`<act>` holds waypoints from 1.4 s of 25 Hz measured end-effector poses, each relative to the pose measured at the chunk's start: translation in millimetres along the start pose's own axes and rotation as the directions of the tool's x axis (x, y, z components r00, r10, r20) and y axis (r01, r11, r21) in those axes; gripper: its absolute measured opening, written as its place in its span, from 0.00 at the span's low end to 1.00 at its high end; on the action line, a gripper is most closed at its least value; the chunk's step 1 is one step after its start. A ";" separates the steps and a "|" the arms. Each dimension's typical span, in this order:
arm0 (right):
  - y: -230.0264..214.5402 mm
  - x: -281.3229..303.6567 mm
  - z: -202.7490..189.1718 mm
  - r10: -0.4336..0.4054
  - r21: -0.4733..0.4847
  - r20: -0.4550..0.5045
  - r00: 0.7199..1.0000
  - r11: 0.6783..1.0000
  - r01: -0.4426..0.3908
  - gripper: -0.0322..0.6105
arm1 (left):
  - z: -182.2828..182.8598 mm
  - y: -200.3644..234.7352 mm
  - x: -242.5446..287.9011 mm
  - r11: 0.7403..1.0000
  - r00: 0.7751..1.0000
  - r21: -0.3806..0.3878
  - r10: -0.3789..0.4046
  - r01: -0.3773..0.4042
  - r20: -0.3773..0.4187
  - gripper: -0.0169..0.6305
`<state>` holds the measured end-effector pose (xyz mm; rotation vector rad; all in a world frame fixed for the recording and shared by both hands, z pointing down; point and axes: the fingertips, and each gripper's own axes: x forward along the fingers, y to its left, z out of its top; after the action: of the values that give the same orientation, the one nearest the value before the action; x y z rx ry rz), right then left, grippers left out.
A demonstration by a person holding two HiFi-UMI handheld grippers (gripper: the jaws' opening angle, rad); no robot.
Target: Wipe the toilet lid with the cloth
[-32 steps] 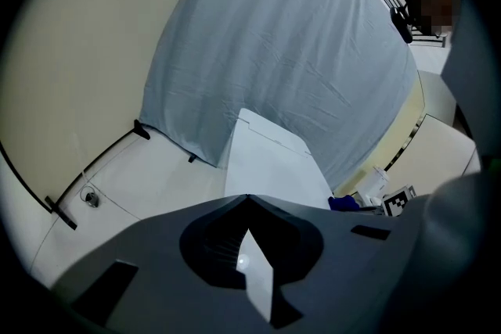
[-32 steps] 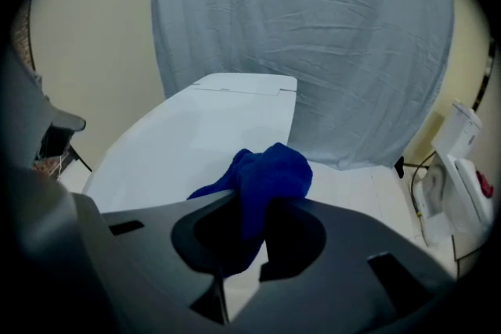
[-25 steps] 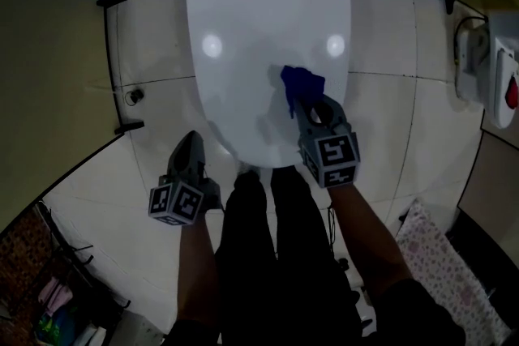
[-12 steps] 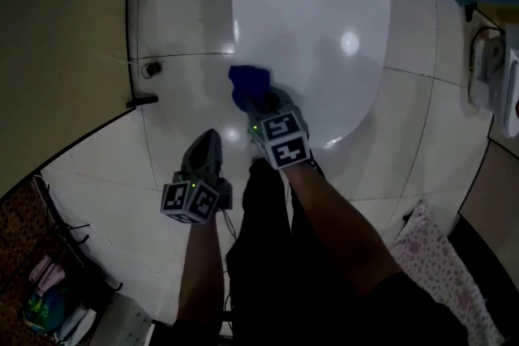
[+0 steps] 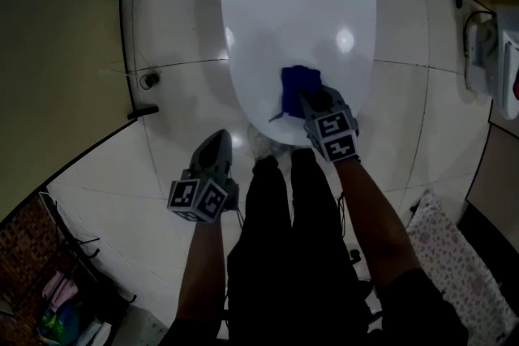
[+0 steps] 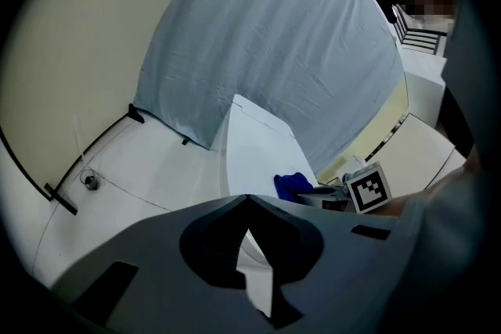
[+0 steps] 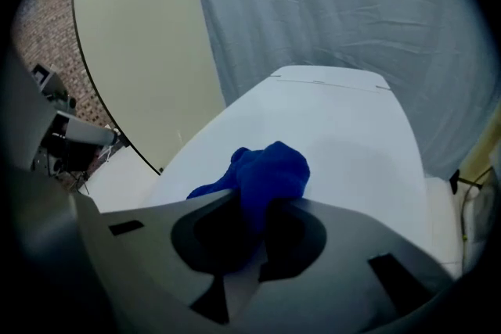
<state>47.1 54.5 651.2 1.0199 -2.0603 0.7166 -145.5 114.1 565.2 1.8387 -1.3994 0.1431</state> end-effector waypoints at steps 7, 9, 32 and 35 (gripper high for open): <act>-82.3 -49.6 -44.6 -0.181 -0.062 -0.023 0.983 0.982 0.180 0.14 | 3.6 -19.0 18.5 0.997 0.997 0.054 -0.056 0.059 -0.046 0.01; -101.2 -61.5 -55.5 -0.224 -0.037 -0.032 0.974 0.974 0.223 0.14 | 1.9 -23.2 23.5 0.995 0.996 0.069 -0.071 0.075 -0.062 0.01; 58.0 -55.8 60.1 -0.041 0.110 0.228 0.973 0.994 0.017 0.14 | 9.7 -4.1 -14.1 0.991 0.994 0.092 -0.088 0.093 -0.060 0.01; 114.1 -28.0 52.2 0.062 0.131 0.181 0.981 0.988 -0.087 0.14 | 9.0 8.5 -27.5 0.994 0.996 0.080 -0.070 0.074 -0.052 0.01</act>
<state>-54.1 89.4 580.1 1.1233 -2.2368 0.8447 -166.4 128.6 549.1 1.9374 -1.3090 0.2107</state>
